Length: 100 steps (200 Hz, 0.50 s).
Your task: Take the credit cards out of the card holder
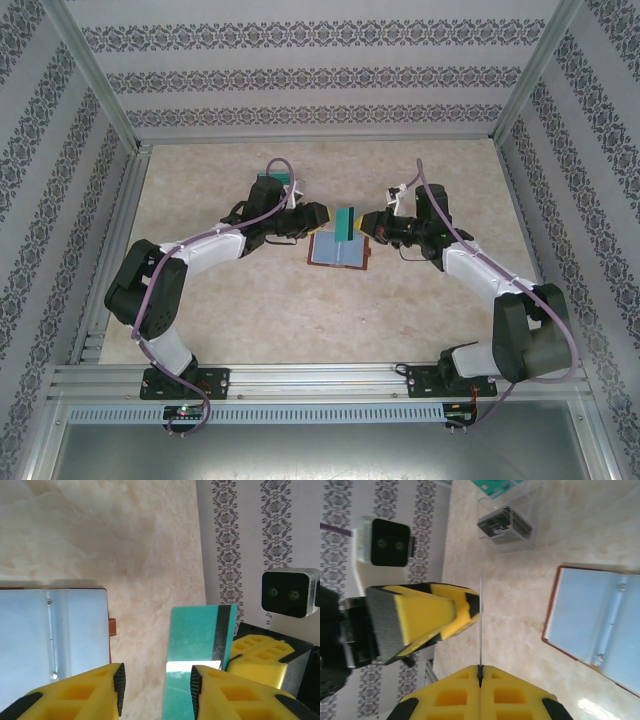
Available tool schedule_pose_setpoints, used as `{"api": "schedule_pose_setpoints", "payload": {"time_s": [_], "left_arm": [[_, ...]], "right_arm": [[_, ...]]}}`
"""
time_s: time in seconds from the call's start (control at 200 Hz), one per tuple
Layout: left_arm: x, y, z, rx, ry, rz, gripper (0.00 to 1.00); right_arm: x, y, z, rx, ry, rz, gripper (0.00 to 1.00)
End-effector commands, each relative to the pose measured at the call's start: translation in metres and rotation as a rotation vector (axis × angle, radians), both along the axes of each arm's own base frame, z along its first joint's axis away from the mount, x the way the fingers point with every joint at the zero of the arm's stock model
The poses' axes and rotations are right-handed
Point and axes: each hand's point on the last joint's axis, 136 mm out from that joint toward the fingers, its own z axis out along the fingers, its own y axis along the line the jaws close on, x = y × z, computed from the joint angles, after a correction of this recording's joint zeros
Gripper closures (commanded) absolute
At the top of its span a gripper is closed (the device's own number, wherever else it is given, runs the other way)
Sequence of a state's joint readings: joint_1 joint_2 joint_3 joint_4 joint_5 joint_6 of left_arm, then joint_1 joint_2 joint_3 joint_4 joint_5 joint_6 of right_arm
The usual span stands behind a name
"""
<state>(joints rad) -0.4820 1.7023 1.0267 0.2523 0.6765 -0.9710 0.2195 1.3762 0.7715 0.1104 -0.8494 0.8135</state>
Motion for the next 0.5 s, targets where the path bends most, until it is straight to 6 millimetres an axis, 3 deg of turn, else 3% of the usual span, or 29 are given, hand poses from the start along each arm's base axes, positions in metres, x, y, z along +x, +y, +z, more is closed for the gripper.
{"api": "schedule_pose_setpoints", "payload": {"time_s": [0.0,0.495], "left_arm": [[0.004,0.000,0.026,-0.105,-0.052,0.003,0.61],[0.003,-0.002,0.036,-0.229,-0.053,-0.012,0.67]], "right_arm": [[0.003,0.007,0.030,0.083,-0.063,0.056,1.00],[0.012,0.013,0.028,0.153,-0.042,0.072,1.00]]}}
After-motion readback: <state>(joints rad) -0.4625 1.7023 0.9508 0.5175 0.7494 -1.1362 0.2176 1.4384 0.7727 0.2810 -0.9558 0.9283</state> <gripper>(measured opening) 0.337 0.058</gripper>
